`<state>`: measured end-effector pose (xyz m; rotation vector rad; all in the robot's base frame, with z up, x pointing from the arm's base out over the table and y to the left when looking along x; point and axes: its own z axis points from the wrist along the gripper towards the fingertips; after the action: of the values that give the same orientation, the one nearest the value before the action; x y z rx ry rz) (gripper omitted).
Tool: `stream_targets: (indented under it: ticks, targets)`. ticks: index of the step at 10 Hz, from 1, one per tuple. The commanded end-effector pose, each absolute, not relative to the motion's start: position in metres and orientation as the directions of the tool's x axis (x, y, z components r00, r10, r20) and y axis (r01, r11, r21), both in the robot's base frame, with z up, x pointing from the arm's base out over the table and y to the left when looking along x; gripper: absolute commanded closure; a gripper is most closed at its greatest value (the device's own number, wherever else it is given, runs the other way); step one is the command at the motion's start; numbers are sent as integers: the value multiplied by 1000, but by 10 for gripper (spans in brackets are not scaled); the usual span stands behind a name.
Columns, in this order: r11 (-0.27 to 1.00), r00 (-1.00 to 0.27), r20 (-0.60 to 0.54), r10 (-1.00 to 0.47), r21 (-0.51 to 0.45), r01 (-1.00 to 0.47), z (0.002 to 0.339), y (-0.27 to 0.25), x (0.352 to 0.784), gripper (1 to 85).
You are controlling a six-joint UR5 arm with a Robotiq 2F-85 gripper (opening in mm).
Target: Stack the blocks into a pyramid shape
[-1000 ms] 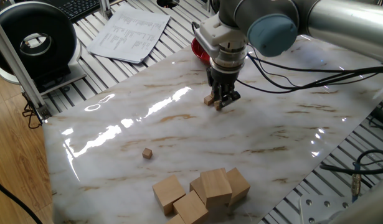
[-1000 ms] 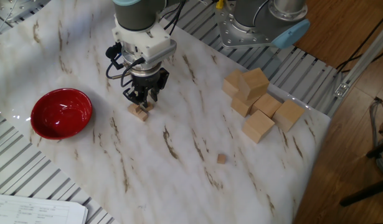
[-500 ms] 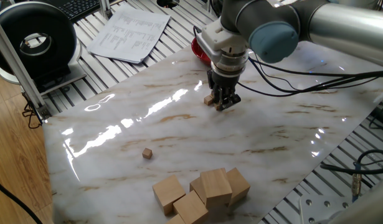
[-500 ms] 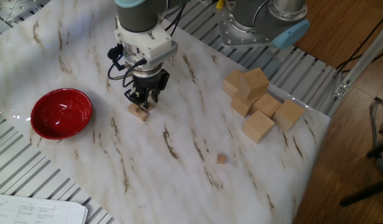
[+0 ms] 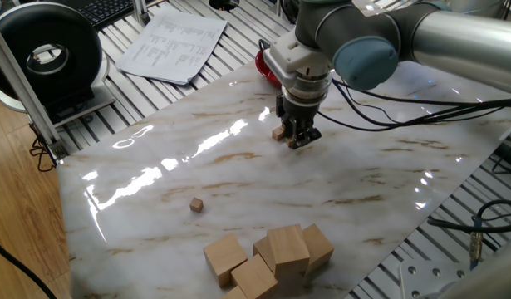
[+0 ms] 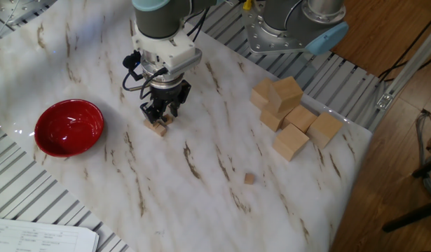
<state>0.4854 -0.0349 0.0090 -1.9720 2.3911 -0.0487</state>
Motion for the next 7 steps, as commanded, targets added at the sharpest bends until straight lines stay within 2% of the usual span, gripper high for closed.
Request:
stream_targets:
  ticks: [1,7]
  targets:
    - [200,-198,-25,-980,-49,-979,11,-34,486,497]
    - [200,-198,-27,-980,-51,-979,14,-33,484,493]
